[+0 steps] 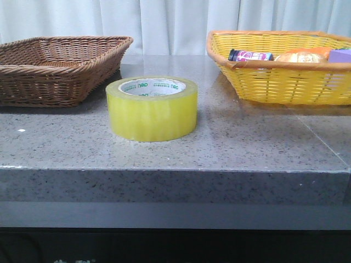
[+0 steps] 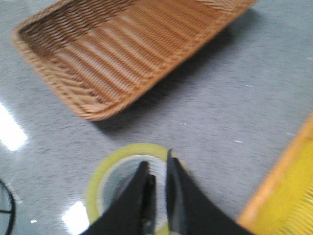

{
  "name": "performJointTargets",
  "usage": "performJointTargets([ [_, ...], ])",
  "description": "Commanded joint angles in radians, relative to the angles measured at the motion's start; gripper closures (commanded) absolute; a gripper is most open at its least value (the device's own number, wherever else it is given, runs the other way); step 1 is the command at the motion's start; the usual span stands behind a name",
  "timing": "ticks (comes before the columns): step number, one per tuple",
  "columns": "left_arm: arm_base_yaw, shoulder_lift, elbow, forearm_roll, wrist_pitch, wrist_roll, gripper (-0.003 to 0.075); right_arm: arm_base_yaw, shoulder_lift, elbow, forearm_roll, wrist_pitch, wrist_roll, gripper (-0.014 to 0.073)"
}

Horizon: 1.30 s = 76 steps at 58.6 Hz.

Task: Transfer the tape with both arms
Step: 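Open the right gripper and withdraw it from the tape roll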

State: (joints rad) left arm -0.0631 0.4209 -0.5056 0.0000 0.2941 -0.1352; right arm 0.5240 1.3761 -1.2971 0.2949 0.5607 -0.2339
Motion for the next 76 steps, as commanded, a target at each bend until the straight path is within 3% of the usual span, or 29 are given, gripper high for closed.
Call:
performJointTargets([
  [1,-0.001,0.011,-0.035,0.0,-0.083,-0.005,0.0136,-0.069,-0.065,-0.031,0.005,-0.027,-0.001,0.0673],
  [6,-0.001,0.011,-0.035,0.0,-0.083,-0.005,0.0136,-0.133,-0.094,-0.019,0.005,-0.023,-0.001,0.0718],
  [16,-0.001,0.011,-0.035,0.0,-0.083,-0.005,0.0136,-0.25,-0.205,0.071,0.005,-0.047,-0.001,0.0714],
  [34,-0.001,0.011,-0.035,0.0,-0.083,-0.005,0.0136,-0.421,-0.542,0.457,0.026,-0.255,0.007,0.0714],
  [49,-0.001,0.011,-0.035,0.0,-0.083,-0.005,0.0136,-0.425,-0.853,0.746,0.058,-0.296,0.007,0.0714],
  [62,-0.001,0.011,-0.035,0.0,-0.083,-0.005,0.0136,-0.425,-1.109,0.886,0.058,-0.3,0.006,0.0714],
  [69,-0.002,0.015,-0.035,-0.032,-0.04,-0.004,0.0136,-0.425,-1.155,0.919,0.058,-0.319,0.006,0.0714],
  [76,-0.004,0.067,-0.088,-0.035,0.133,-0.002,0.0136,-0.425,-1.155,0.923,0.058,-0.337,0.006,0.0714],
])
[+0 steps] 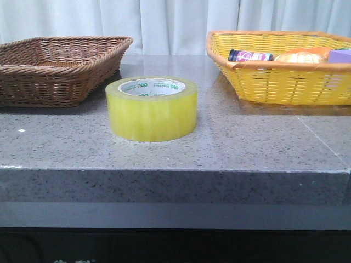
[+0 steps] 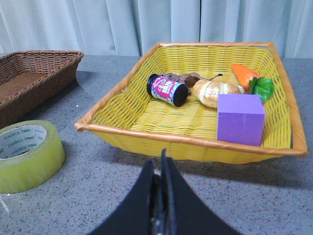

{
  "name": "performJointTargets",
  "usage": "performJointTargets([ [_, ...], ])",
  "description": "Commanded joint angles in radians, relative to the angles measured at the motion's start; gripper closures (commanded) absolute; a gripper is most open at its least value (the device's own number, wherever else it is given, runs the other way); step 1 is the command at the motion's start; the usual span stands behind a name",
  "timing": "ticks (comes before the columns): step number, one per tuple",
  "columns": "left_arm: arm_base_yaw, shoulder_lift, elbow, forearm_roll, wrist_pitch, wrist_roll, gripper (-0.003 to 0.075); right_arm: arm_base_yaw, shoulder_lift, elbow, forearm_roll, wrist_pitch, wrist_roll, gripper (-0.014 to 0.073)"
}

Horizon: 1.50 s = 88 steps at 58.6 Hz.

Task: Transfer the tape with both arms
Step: 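Open the right gripper and withdraw it from the tape roll, then lower the left gripper onto the tape roll and grasp its rim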

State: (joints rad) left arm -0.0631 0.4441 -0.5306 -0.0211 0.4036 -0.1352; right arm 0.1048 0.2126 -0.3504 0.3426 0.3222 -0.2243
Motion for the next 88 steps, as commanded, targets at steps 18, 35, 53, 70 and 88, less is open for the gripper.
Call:
performJointTargets([
  [18,-0.151,0.309,-0.255,-0.188,0.203,0.127,0.0141,-0.006,0.008,-0.023,0.01,-0.102,-0.003,0.0714],
  [35,-0.423,0.624,-0.428,-0.209,0.231,0.112,0.0196,-0.006,0.008,-0.023,0.01,-0.103,-0.003,0.0714],
  [53,-0.531,0.888,-0.637,-0.282,0.285,0.079,0.0196,-0.006,0.008,-0.023,0.01,-0.103,-0.003,0.0714],
  [70,-0.531,1.05,-0.77,-0.279,0.345,0.079,0.0196,-0.006,0.008,-0.023,0.01,-0.104,-0.003,0.0714],
  [88,-0.531,1.107,-0.802,-0.19,0.309,0.079,0.0196,-0.006,0.008,-0.023,0.01,-0.104,-0.003,0.0714],
])
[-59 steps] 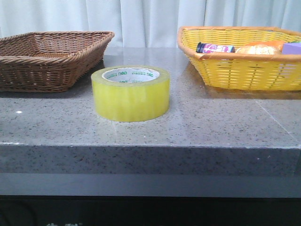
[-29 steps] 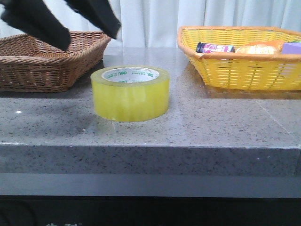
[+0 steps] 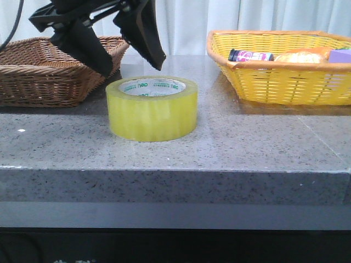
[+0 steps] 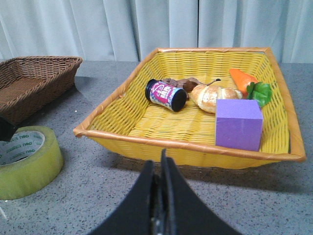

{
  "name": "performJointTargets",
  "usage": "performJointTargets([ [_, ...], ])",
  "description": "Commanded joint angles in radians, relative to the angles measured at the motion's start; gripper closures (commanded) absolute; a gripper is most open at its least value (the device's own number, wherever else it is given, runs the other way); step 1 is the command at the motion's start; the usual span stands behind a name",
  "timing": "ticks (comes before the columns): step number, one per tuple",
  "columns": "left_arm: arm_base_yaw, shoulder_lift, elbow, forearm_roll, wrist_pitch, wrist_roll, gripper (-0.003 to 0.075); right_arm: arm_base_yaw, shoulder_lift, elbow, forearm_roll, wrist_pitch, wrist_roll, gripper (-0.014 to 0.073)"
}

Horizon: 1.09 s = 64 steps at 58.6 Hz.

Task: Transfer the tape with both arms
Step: 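Lower the left gripper onto the tape roll and grasp its rim, then lift the tape roll with the left gripper over the brown basket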

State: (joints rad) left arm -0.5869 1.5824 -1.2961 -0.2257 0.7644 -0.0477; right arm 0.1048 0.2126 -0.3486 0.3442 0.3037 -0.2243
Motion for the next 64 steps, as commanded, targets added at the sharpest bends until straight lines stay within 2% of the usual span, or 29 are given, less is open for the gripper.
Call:
performJointTargets([
  [1,-0.007,-0.029,-0.036,0.018,-0.051,-0.009,0.0196,-0.006,0.008,-0.025,0.008,-0.085,-0.003,0.0714],
  [39,-0.007,0.045,-0.04,0.026,-0.024,-0.009,0.0213,-0.006,0.008,-0.025,0.008,-0.087,-0.003,0.0714],
  [44,-0.007,0.045,-0.045,0.026,-0.011,-0.009,0.0277,-0.006,0.008,-0.025,0.008,-0.087,-0.003,0.0714],
  [50,-0.007,0.045,-0.045,0.026,-0.01,-0.007,0.0419,-0.006,0.008,-0.025,0.008,-0.087,-0.003,0.0714],
  [58,-0.007,0.045,-0.045,0.026,-0.01,-0.007,0.0569,-0.006,0.008,-0.025,0.008,-0.087,-0.003,0.0714],
  [64,-0.007,0.045,-0.048,0.026,-0.009,-0.007,0.0636,-0.006,0.008,-0.025,0.008,-0.087,-0.003,0.0714],
])
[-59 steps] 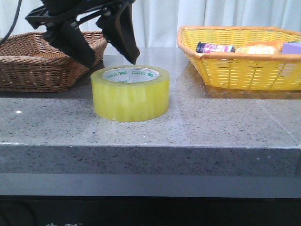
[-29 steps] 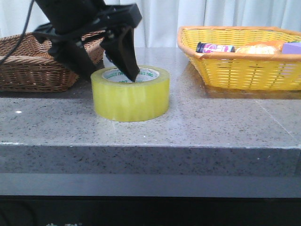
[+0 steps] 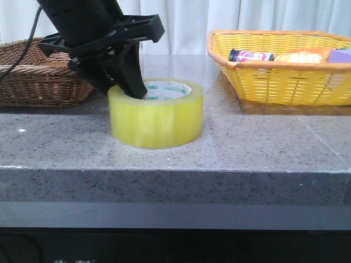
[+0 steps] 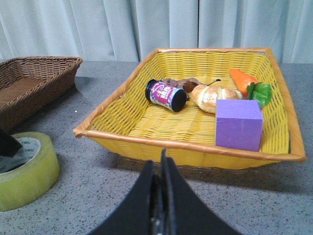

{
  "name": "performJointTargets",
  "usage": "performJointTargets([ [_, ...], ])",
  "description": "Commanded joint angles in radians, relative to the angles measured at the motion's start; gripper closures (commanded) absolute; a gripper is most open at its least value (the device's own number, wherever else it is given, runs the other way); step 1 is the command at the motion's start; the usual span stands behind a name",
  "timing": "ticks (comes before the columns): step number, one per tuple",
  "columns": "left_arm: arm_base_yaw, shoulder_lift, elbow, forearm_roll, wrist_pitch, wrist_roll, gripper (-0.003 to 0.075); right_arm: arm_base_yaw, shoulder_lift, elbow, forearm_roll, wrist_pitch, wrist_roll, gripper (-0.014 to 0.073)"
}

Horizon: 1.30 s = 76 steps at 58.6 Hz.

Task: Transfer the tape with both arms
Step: 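Lift the tape roll with the left gripper over the brown basket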

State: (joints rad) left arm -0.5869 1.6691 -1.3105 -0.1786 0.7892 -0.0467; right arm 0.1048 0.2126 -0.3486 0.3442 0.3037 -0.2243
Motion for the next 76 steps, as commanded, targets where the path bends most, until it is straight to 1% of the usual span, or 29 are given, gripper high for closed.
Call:
performJointTargets([
  [1,-0.007,-0.042,-0.036,-0.021,-0.03,-0.008,0.064,-0.006,0.008,-0.025,0.008,-0.087,-0.003,0.0714],
  [13,-0.007,-0.056,-0.125,-0.015,0.033,-0.008,0.0638,-0.006,0.008,-0.025,0.008,-0.087,-0.003,0.0714],
  [18,-0.007,-0.08,-0.172,-0.005,0.035,-0.008,0.0638,-0.006,0.008,-0.025,0.008,-0.087,-0.003,0.0714],
  [27,-0.003,-0.121,-0.248,0.058,0.035,-0.01,0.0638,-0.006,0.008,-0.025,0.008,-0.087,-0.003,0.0714],
  [33,0.023,-0.142,-0.271,0.067,0.037,-0.01,0.0638,-0.006,0.008,-0.025,0.008,-0.087,-0.003,0.0714],
  [41,0.095,-0.159,-0.279,0.075,0.041,-0.01,0.0638,-0.006,0.008,-0.025,0.008,-0.089,-0.003,0.0714],
  [51,0.239,-0.159,-0.279,0.089,0.051,-0.01,0.0638,-0.006,0.008,-0.025,0.008,-0.089,-0.003,0.0714],
  [56,0.315,-0.151,-0.279,0.089,0.032,-0.01,0.0638,-0.006,0.008,-0.025,0.008,-0.089,-0.003,0.0714],
  [63,0.393,-0.125,-0.279,0.089,0.01,-0.01,0.0638,-0.006,0.008,-0.025,0.008,-0.089,-0.003,0.0714],
  [76,0.472,-0.035,-0.279,0.089,0.017,-0.01,0.0638,-0.006,0.008,-0.025,0.008,-0.088,-0.003,0.0714],
])
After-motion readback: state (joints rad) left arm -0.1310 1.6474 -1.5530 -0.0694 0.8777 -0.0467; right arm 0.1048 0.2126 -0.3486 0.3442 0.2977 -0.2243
